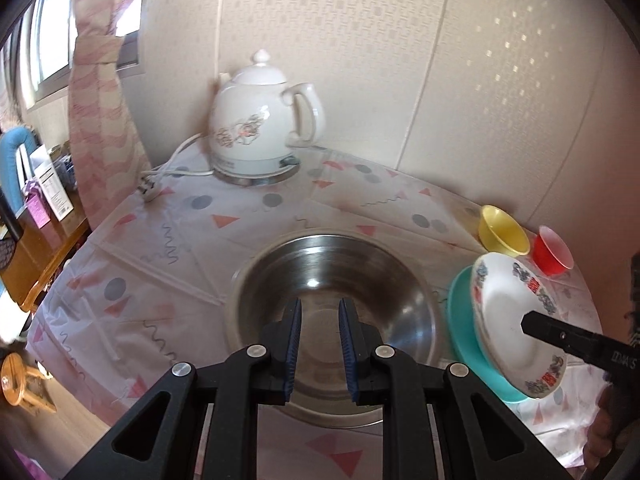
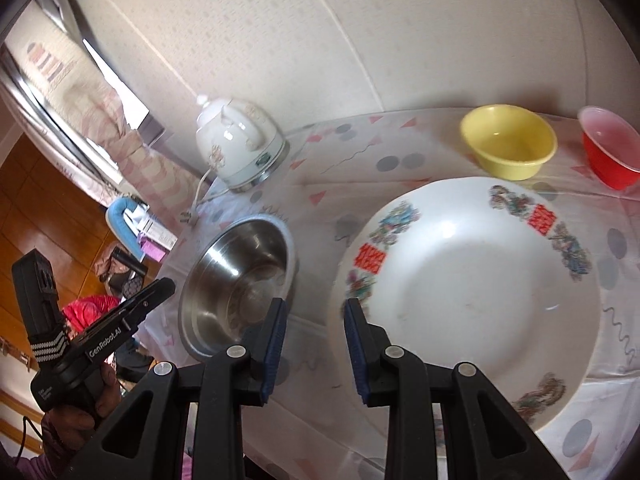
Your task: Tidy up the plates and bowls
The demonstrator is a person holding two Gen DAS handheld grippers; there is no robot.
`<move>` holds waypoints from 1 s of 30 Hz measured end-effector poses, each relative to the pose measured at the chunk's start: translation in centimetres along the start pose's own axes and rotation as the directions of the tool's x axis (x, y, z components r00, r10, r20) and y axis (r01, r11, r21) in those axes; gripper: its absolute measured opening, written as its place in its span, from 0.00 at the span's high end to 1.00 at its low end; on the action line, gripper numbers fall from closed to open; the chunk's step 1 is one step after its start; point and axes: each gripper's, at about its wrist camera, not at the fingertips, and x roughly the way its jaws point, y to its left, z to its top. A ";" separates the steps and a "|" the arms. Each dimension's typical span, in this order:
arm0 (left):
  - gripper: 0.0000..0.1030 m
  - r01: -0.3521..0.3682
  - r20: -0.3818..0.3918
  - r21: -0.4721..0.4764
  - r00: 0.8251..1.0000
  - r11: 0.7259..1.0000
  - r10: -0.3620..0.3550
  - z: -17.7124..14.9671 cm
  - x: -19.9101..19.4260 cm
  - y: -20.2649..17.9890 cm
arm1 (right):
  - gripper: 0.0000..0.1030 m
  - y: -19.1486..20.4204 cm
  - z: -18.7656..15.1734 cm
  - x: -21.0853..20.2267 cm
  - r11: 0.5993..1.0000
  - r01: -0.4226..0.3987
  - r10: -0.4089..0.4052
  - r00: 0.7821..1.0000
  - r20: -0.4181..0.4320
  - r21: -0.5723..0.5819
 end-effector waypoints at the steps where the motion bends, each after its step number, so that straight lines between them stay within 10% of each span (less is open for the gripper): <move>1: 0.81 0.006 -0.002 0.011 1.000 1.000 -0.006 0.0 0.1 -0.5 | 0.71 -0.3 0.0 -0.4 1.000 0.004 -0.004 1.000 0.010 0.008; 30: 0.79 0.138 -0.080 0.194 0.989 0.971 -0.125 2.1 3.7 -11.1 | 0.71 -10.9 0.8 -5.0 0.951 0.097 -0.136 0.984 0.115 0.294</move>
